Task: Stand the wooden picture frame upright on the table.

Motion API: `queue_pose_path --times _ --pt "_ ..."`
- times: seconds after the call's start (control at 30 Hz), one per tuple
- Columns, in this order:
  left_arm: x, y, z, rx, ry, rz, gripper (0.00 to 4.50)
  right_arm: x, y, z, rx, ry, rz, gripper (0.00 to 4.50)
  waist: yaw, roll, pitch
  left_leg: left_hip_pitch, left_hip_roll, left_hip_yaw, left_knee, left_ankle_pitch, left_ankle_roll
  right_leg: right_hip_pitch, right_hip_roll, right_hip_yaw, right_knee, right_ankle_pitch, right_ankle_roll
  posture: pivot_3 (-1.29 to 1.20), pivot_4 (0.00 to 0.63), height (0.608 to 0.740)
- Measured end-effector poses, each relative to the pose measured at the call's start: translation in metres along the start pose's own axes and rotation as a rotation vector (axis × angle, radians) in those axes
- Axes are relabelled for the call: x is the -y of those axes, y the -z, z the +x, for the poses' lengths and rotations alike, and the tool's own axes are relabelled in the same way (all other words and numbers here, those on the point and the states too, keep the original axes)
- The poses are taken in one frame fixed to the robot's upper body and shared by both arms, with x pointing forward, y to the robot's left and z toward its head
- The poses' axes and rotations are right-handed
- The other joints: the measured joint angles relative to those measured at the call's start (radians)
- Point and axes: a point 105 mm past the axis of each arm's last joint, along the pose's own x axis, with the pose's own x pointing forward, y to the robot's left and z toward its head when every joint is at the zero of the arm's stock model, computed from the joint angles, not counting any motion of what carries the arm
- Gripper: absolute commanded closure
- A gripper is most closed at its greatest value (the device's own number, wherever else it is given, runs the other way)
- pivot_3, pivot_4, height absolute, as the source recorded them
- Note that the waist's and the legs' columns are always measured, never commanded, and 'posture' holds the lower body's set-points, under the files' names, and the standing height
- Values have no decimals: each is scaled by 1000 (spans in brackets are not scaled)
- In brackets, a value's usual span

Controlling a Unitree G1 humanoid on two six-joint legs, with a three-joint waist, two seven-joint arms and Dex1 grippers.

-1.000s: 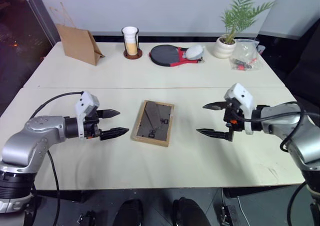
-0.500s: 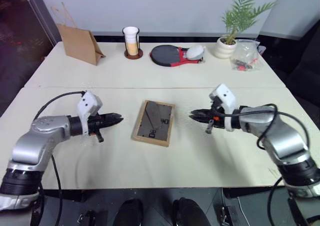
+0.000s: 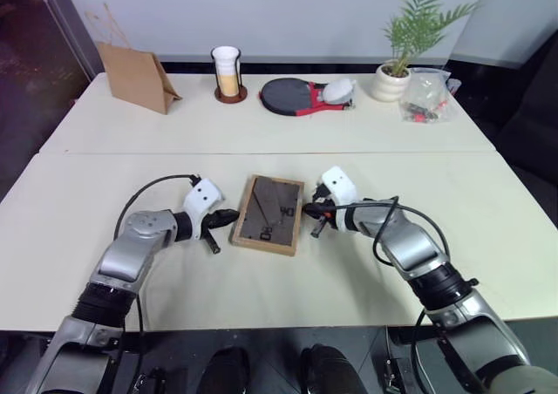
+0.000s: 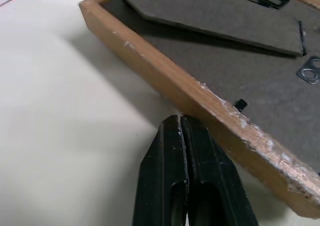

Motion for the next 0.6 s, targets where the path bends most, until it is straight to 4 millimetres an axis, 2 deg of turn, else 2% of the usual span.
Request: queue_pose_path --times 0.3,0.43,0.6 --pt "33 11 -22 -62 110 -49 4472 -16 -4 1 9 -52 -14 4490 -2 0 0 1 2 -1 -1 0 0 0 0 0 0 0 0 0 150 740" --pt "37 13 -25 -75 116 -56 4472 -21 -4 0 5 -63 -19 4490 -1 0 -1 1 2 -1 0 0 0 1 -1 0 0 0 0 0 150 740" --pt "31 11 -28 -75 82 -57 4472 -25 -4 -3 -11 -71 -36 4490 0 0 -1 1 1 -1 0 0 0 1 0 0 0 0 0 0 150 740"
